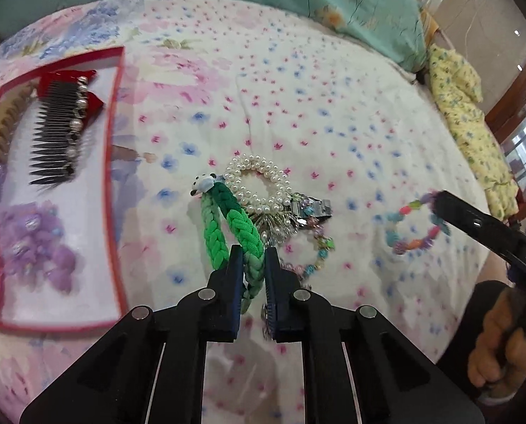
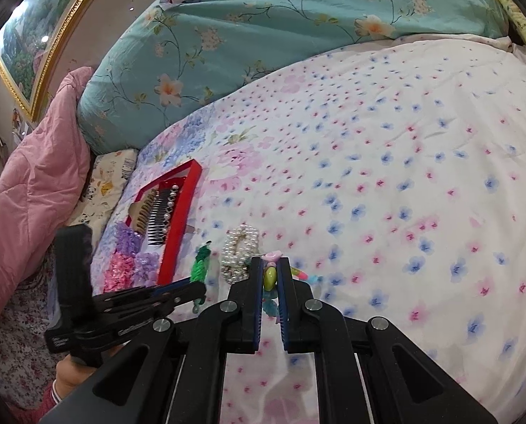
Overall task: Organize jewelry
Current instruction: 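Grasp the colorful beaded bracelet with the right tool while the left tool grasps the green braided hair tie, then carry the hair tie and beaded bracelet into the red tray and open both tools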
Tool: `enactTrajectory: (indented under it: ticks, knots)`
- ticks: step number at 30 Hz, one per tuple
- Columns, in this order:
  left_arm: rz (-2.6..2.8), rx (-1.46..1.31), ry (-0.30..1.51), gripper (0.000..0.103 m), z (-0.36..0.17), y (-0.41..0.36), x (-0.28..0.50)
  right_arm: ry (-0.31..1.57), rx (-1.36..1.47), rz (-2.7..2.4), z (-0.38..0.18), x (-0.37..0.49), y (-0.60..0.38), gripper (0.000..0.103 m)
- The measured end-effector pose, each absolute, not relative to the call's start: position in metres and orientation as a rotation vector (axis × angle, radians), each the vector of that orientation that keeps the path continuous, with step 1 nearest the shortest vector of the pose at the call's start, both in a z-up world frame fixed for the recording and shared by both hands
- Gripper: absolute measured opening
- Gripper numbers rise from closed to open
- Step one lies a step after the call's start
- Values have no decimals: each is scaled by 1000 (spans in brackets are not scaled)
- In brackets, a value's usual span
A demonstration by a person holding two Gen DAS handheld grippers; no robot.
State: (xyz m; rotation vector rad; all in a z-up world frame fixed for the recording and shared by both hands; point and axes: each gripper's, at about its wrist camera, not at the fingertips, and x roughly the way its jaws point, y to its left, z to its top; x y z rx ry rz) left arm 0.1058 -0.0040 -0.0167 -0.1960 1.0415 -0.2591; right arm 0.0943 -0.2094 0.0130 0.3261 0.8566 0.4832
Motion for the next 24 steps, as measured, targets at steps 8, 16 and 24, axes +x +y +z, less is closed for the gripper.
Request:
enactTrajectory:
  ticks: [8, 16, 24]
  knots:
    - [-241, -254, 959, 10, 15, 26, 66, 866, 310, 523, 14, 91, -188, 7]
    - [-159, -316, 913, 10, 26, 76, 41, 877, 267, 606, 17, 90, -144, 7]
    - [-60, -359, 880, 10, 30, 125, 30, 879, 233, 692, 22, 95, -94, 7]
